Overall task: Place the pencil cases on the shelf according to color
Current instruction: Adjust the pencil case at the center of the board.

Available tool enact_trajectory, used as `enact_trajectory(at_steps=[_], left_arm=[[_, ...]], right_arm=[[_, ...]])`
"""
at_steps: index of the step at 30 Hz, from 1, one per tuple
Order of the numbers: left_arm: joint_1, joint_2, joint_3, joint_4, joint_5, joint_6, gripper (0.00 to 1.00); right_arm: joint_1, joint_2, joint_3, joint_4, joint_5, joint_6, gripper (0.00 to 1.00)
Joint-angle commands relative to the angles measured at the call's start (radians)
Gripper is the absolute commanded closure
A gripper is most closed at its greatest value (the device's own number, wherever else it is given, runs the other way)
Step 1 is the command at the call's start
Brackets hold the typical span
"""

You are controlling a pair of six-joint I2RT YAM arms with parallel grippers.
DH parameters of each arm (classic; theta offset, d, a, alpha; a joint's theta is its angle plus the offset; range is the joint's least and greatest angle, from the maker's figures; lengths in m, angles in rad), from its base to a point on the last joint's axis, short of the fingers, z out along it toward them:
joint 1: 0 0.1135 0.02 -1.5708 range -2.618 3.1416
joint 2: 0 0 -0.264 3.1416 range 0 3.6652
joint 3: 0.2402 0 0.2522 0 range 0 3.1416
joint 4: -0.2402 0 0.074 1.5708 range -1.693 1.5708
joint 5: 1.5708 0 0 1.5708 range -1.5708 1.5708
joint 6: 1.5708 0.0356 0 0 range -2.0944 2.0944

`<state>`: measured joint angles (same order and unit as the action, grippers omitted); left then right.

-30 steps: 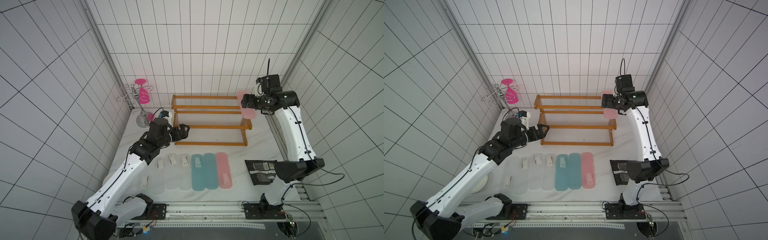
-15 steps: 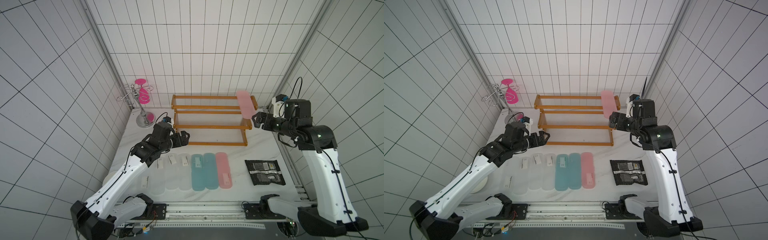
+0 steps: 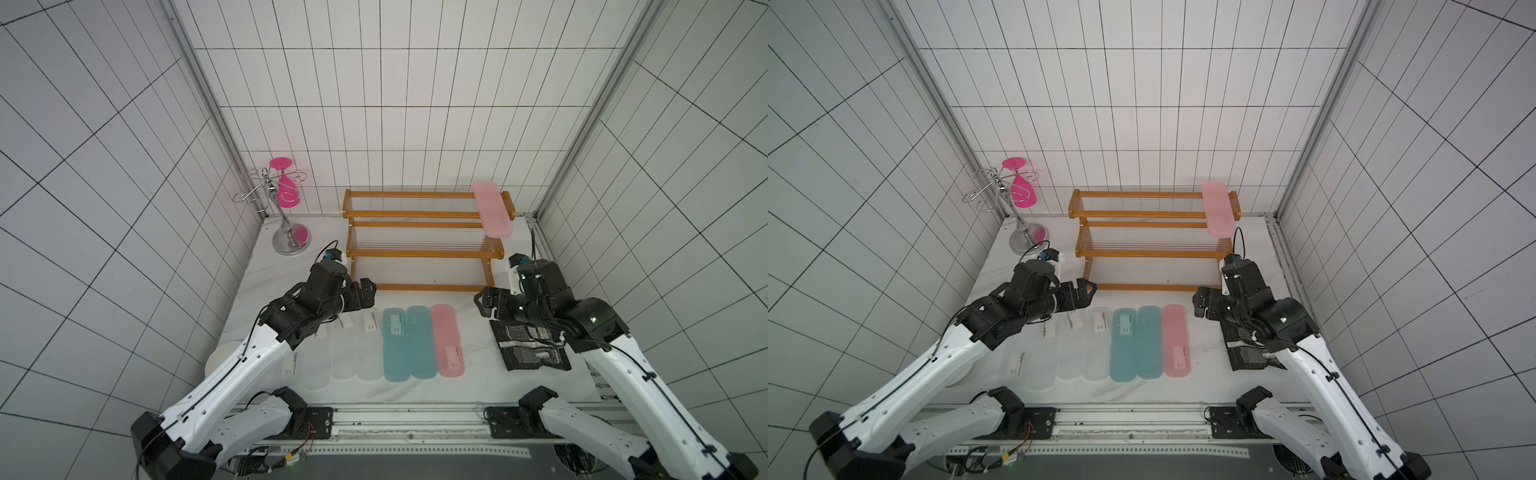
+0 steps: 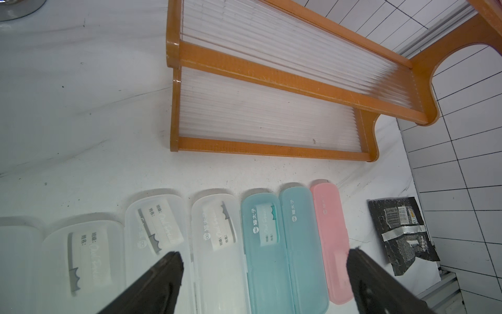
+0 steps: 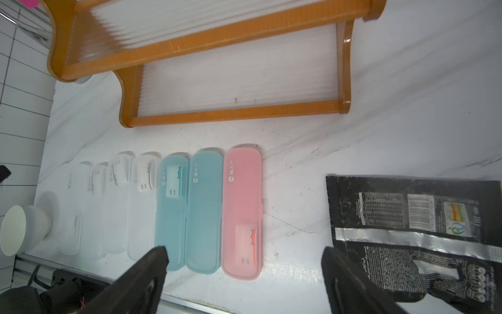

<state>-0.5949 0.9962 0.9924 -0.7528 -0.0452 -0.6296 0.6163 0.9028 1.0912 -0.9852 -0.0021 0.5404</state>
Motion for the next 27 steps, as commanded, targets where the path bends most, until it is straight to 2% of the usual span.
enact_trajectory(at_steps=[1,9,16,21,27], left_arm=[[-0.003,-0.041,-0.028,0.027,-0.050,0.016,0.02],[-0.002,-0.075,-0.126,0.133,-0.091,0.049,0.02],[0.000,-0.098,-0.177,0.155,-0.094,0.090,0.02],[0.000,-0.130,-0.217,0.161,-0.092,0.080,0.02],[0.000,-0.182,-0.251,0.153,-0.093,0.038,0.02]], right_arm=[[0.060,-0.025,-0.101,0.048,0.055,0.099,0.08],[0.227,-0.013,-0.319,0.172,0.093,0.225,0.08],[0.301,0.045,-0.483,0.324,0.106,0.312,0.08],[0.347,0.115,-0.518,0.411,0.101,0.349,0.08],[0.415,0.276,-0.494,0.474,0.123,0.372,0.08]])
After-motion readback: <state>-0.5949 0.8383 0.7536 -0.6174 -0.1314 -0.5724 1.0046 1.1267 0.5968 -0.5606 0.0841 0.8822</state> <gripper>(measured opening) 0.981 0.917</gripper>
